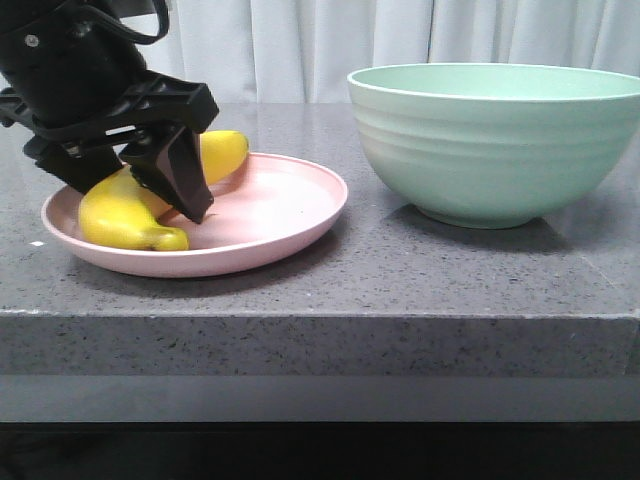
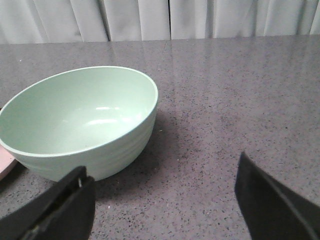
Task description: Transfer banana from pink plate to green bowl
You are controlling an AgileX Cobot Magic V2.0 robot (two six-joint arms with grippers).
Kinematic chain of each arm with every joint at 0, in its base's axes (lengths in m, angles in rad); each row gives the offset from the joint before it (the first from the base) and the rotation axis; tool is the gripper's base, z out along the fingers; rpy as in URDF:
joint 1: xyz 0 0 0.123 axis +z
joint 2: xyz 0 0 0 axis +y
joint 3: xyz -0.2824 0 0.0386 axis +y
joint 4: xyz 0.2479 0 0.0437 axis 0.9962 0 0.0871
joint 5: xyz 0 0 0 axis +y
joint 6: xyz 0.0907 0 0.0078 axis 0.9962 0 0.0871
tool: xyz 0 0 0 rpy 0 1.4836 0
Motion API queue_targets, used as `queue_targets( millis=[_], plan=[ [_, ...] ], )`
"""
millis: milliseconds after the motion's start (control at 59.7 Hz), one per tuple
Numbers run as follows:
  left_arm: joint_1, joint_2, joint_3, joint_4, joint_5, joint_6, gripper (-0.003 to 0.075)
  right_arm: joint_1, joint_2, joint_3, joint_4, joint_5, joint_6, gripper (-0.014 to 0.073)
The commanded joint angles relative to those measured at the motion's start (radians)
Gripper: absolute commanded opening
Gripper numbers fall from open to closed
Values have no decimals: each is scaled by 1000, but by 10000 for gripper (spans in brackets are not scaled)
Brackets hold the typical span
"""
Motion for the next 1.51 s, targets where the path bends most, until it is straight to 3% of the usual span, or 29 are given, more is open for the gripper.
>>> queue_targets(
  millis=[0,168,436,536,787,972,1072,1223,1491],
  plan=[
    [-5,-33,-31,-10,-87,-11,342,-7,17,-35,-6,-78,-2,591],
    [8,-33,-65,-10,-170,-11,280,-6,17,-35,-6,-80,-2,591],
    [-12,-101,-248,-10,-52,-4,261,-6,17,-35,58,-81,-2,591],
    [-51,-135,-294,-10,-27,-2,230,-6,20,-35,172,-81,-2,591],
    [-241,-182,-305,-11,3,-2,209,2,107,-36,615,-78,-26,591],
    [-389,-182,-305,-11,12,-2,209,70,210,-55,1020,-47,-284,591],
    [-434,-180,-305,-11,12,-2,209,114,275,-78,1274,-30,-488,591],
    [-465,-180,-305,-11,12,-2,209,139,362,-104,1554,-10,-736,591],
    [-472,-180,-305,-11,12,-2,209,139,523,-110,1820,116,-973,591]
  ],
)
